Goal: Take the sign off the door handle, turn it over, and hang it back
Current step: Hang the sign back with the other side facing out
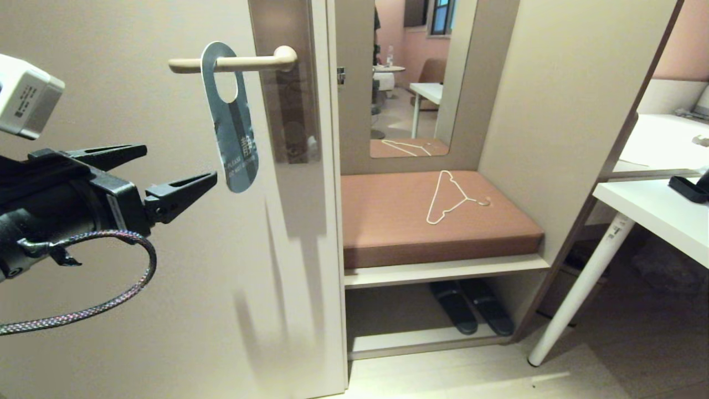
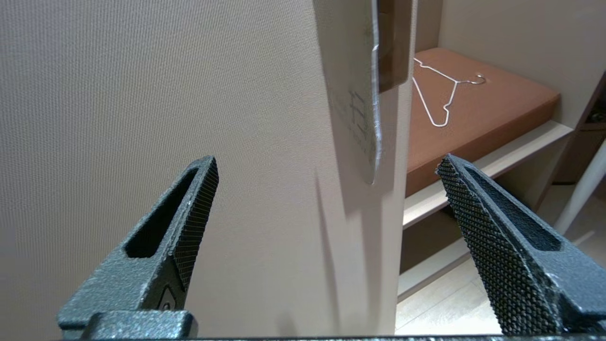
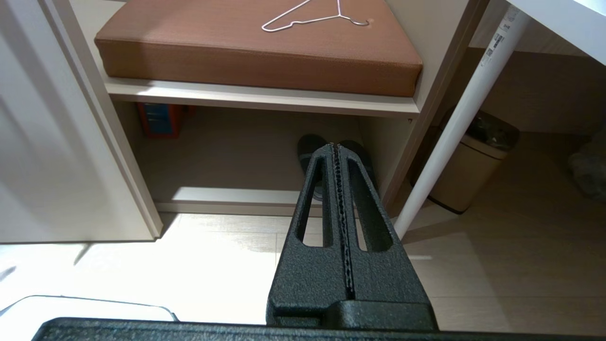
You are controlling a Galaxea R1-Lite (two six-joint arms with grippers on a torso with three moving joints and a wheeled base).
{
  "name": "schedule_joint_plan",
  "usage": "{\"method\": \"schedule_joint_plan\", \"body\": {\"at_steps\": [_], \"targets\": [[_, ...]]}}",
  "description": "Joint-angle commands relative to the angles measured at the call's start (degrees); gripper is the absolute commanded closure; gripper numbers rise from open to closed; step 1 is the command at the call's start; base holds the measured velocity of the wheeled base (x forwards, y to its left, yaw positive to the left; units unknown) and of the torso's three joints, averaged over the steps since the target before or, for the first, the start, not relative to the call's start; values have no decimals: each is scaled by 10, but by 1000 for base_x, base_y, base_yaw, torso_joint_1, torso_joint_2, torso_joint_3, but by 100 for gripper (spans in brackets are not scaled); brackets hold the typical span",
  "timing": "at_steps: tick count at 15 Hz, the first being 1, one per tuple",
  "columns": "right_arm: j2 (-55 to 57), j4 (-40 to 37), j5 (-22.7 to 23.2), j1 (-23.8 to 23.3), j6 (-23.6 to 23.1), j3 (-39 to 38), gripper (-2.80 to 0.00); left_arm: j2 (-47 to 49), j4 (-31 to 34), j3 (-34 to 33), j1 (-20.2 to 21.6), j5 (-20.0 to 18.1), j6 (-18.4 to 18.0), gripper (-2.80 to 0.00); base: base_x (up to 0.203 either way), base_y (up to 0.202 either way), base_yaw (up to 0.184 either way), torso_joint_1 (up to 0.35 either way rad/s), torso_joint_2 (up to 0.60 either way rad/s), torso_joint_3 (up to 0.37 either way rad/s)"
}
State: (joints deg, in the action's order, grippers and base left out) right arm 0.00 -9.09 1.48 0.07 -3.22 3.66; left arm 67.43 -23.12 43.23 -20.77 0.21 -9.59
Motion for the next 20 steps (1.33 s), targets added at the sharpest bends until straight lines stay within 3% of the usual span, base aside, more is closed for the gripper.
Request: {"method": "schedule_joint_plan", "body": {"at_steps": [1, 4, 5, 15, 20], "targets": [[0, 0, 1, 0, 0, 0, 0, -6, -2, -1, 0, 1, -1, -280, 0, 0, 0, 0, 0, 0], [0, 0, 0, 0, 0, 0, 0, -5, -2, -2, 0, 0, -1, -280, 0, 0, 0, 0, 0, 0], [0, 0, 0, 0, 0, 0, 0, -5, -2, -3, 0, 0, -1, 0, 0, 0, 0, 0, 0, 0], [0, 0, 0, 0, 0, 0, 0, 64, -5, 30, 27, -10, -2, 0, 0, 0, 0, 0, 0, 0], [0, 0, 0, 0, 0, 0, 0, 139, -11, 113, 28, -10, -3, 0, 0, 0, 0, 0, 0, 0]]}}
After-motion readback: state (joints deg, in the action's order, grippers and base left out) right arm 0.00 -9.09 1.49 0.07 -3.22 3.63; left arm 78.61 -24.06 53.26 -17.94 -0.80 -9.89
